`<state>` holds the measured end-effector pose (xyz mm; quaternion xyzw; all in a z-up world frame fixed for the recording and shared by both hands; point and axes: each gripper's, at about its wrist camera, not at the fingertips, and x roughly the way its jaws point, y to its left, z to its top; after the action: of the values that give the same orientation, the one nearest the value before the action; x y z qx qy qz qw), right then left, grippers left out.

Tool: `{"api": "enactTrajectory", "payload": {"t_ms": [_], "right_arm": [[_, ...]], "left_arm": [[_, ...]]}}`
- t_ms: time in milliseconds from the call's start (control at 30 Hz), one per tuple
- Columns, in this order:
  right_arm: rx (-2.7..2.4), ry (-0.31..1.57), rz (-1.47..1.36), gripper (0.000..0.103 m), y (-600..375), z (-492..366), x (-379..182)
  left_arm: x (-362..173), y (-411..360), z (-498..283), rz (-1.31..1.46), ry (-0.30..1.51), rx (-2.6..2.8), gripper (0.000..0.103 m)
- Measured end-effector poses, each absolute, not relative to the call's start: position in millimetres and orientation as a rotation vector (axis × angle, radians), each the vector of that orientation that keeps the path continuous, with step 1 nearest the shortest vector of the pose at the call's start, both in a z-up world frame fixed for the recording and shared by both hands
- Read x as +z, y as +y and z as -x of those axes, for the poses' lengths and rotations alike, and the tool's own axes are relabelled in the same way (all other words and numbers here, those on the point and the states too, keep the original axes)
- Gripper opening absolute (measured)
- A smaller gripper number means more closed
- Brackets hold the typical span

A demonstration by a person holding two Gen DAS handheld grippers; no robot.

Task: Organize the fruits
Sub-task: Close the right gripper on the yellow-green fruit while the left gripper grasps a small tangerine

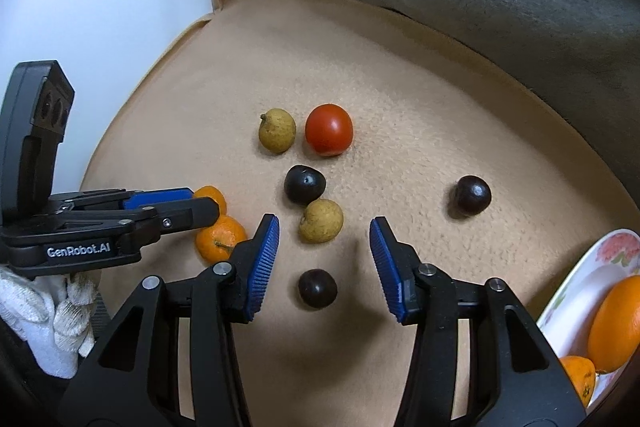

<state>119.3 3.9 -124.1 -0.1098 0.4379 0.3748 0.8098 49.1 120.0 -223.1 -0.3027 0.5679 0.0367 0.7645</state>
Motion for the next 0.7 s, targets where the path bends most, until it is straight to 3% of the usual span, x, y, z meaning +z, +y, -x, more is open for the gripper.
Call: {"api": "enactTrajectory", "payload": {"t_ms": [200,233,267,500,600,700], "right_arm": [[0.807,0.943,0.259,0.045,13,-123,-129],[0.806,0.945,0.261,0.043,15,-124,-130],[0.805,0.947,0.263,0.043,16,-125,-131],[0.812,0.959,0.284,0.042,26,-129,-137],[0.819,0.972,0.299,0.029,31,-130,-141],[0.818,0.972,0.302,0.027,33,-130,-142]], "left_arm": [[-223,121,-54,0.659,1.24,0.086,0.031],[-225,122,-56,0.658,1.244,0.093,0.023],[-228,122,-57,0.664,1.253,0.096,0.021],[-230,123,-56,0.662,1.256,0.091,0.022],[-228,122,-56,0.657,1.254,0.086,0.021],[-227,125,-55,0.652,1.253,0.084,0.021]]}}
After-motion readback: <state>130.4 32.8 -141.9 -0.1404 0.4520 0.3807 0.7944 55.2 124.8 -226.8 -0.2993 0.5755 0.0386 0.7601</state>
